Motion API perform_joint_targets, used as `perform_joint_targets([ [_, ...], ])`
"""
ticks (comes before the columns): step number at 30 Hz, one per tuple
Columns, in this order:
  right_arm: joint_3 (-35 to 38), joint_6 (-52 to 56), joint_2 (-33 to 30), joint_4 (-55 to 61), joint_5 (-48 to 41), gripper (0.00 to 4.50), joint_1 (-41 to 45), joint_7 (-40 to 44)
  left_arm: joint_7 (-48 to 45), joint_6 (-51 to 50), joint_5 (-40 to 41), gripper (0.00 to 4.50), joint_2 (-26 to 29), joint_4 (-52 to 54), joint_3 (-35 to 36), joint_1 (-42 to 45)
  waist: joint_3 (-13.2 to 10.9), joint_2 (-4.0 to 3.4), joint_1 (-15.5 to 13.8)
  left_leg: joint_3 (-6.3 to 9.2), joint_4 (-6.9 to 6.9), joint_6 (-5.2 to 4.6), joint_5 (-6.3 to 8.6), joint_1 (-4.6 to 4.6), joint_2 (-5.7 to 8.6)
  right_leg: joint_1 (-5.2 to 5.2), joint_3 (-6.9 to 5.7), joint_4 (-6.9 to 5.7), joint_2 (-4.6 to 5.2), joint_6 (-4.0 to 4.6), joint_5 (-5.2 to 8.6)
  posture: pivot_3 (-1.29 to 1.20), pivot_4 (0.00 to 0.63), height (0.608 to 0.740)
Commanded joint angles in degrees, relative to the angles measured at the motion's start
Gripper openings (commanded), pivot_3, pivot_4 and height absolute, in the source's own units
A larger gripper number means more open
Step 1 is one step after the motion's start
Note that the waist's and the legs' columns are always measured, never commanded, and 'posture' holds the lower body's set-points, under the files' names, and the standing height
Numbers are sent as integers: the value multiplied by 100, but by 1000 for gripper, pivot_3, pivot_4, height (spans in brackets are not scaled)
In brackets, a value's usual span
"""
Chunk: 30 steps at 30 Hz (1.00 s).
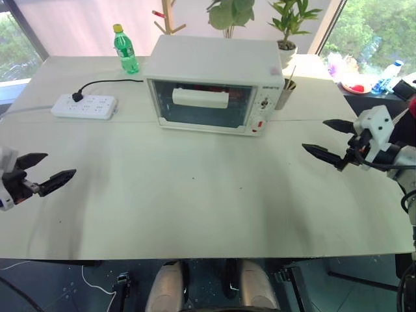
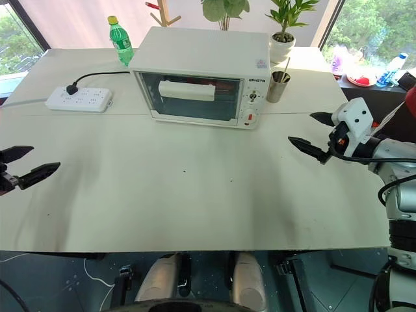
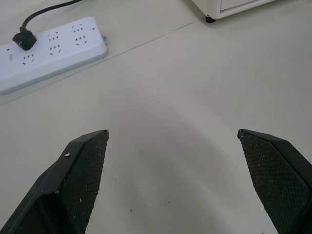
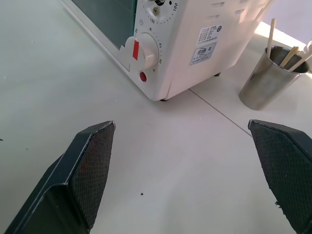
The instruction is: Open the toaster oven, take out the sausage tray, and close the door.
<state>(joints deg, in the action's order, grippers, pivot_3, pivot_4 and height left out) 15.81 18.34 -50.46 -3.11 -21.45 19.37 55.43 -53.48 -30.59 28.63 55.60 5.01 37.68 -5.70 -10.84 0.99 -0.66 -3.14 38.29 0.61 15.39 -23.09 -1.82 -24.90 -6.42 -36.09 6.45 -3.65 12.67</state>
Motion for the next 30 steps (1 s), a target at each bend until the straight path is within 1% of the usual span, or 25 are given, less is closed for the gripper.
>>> perform_joint_targets([
  [1, 168, -38, -27, 71, -74, 4482, -28, -37, -110, 162, -65, 4500, 127, 30, 53, 18, 0, 0, 0, 0, 0, 0, 0, 0, 0, 0, 0, 0, 0, 0, 0, 0, 150, 717],
  [7, 198, 17, -53, 121, -115, 4482, -81, -42, -80, 15, -5, 4500, 93, -28, 65, 118, 0, 0, 0, 0, 0, 0, 0, 0, 0, 0, 0, 0, 0, 0, 0, 0, 150, 717],
  [10, 239, 216, -41, 178, -229, 4482, -123, -41, -129, -29, 27, 4500, 68, -25, 71, 124, 0, 0, 0, -1, 0, 0, 0, 0, 0, 0, 0, 0, 0, 0, 0, 0, 150, 717],
  [15, 184, 523, -3, 569, -385, 4482, -194, -128, -235, -184, 271, 4500, 40, 258, -48, 260, 0, -1, -1, 0, 0, 0, 0, 0, 0, 0, 0, 0, 0, 0, 0, 0, 150, 717],
  [19, 78, 1045, 66, 1001, -776, 4482, 39, -153, -283, -553, 744, 4500, 138, 539, -355, 903, 0, 0, -12, 3, 1, 0, 0, 0, 0, 2, 0, 0, 1, 0, 0, 0, 150, 717],
  [22, -187, 1578, 320, 1427, -1142, 4482, 442, -306, -459, -752, 1038, 4500, 171, 648, -970, 1750, 0, 1, -6, 4, 2, 0, 0, -1, 1, 3, 1, -1, 0, -1, -1, 0, 150, 717],
  [24, -337, 1777, 470, 1542, -1255, 4482, 638, -377, -563, -800, 1079, 4500, 177, 605, -1306, 2189, 0, 1, 0, 4, 2, 0, -1, 0, 3, 3, 0, -2, -1, -1, -1, 0, 150, 717],
  [27, -771, 1835, 809, 1580, -1179, 4482, 926, -486, -770, -869, 1136, 4500, 89, 434, -1862, 2964, -1, 4, 7, 2, 1, 1, -1, 1, 9, 3, 1, -4, -5, -1, -1, 0, 150, 717],
  [30, -1220, 1730, 1206, 1399, -927, 4482, 1268, -648, -978, -832, 1061, 4500, -5, 222, -2311, 3486, -2, 3, 13, 3, 1, 0, -1, -1, 11, 2, 1, -4, -10, -1, -1, 0, 150, 717],
])
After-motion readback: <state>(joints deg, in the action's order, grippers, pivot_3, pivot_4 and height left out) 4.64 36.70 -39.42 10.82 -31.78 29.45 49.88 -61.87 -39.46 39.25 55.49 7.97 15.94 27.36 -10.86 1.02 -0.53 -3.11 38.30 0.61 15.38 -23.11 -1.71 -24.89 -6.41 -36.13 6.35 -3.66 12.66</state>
